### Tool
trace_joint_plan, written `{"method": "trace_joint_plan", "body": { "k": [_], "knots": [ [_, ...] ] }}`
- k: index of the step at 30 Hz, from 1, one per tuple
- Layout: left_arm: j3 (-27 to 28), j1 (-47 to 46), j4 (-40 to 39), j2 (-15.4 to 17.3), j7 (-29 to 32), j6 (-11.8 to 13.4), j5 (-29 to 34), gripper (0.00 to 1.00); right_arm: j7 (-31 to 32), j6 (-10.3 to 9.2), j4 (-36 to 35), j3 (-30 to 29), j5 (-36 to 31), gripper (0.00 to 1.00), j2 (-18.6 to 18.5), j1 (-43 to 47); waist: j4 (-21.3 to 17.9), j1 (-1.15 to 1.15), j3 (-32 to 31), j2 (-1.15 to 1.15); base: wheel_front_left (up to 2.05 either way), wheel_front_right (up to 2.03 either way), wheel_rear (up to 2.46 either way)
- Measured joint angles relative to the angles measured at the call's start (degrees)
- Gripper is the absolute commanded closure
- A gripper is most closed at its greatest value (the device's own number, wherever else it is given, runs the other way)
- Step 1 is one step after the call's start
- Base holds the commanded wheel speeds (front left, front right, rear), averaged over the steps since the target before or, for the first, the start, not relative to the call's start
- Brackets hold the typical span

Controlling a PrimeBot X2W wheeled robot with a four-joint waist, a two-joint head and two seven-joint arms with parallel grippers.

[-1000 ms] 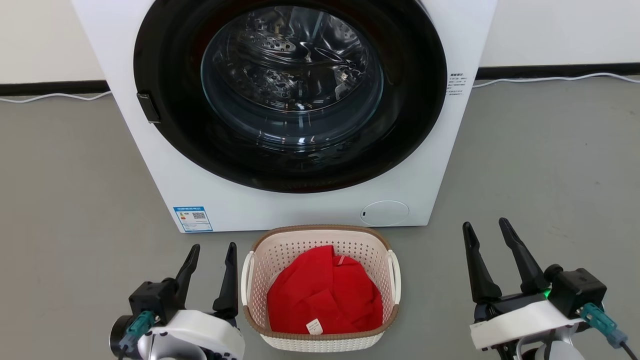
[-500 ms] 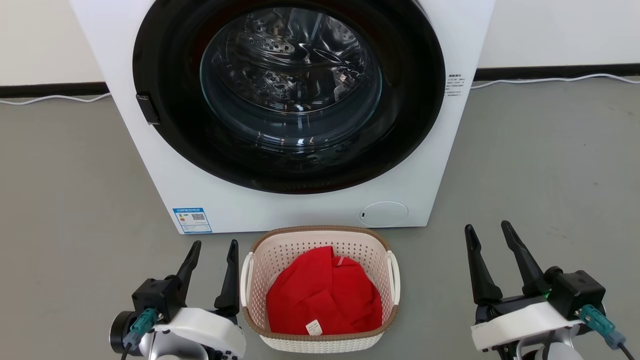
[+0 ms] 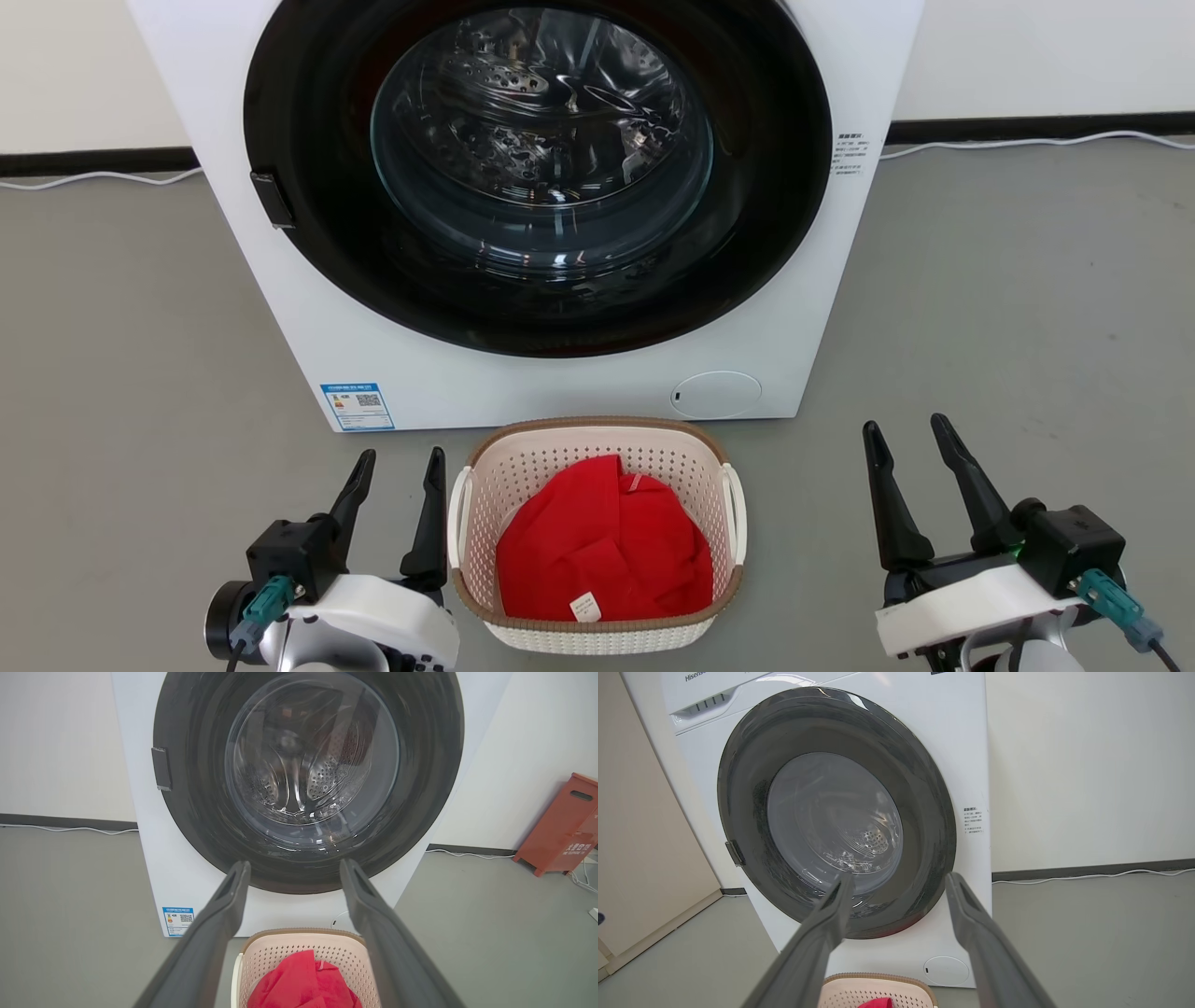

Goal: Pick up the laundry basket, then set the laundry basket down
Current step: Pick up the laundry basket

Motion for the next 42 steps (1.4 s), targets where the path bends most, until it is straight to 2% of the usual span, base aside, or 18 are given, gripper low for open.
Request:
{"method": "trace_joint_plan", "body": {
  "k": [19,42],
  "knots": [
    [0.4,-1.8,-0.2,0.0,0.0,0.0,0.0,0.0,0.0,0.0,-0.1,-0.1,0.1,0.0,0.0,-2.4,-0.7,0.0,5.2,0.0,0.0,0.0,0.0],
    [2.7,-8.1,1.0,0.0,-0.1,-0.9,1.0,0.0,0.0,0.0,-0.1,0.2,0.3,0.0,0.7,-8.3,-2.0,0.0,16.1,0.0,0.0,0.0,0.0]
  ]
}}
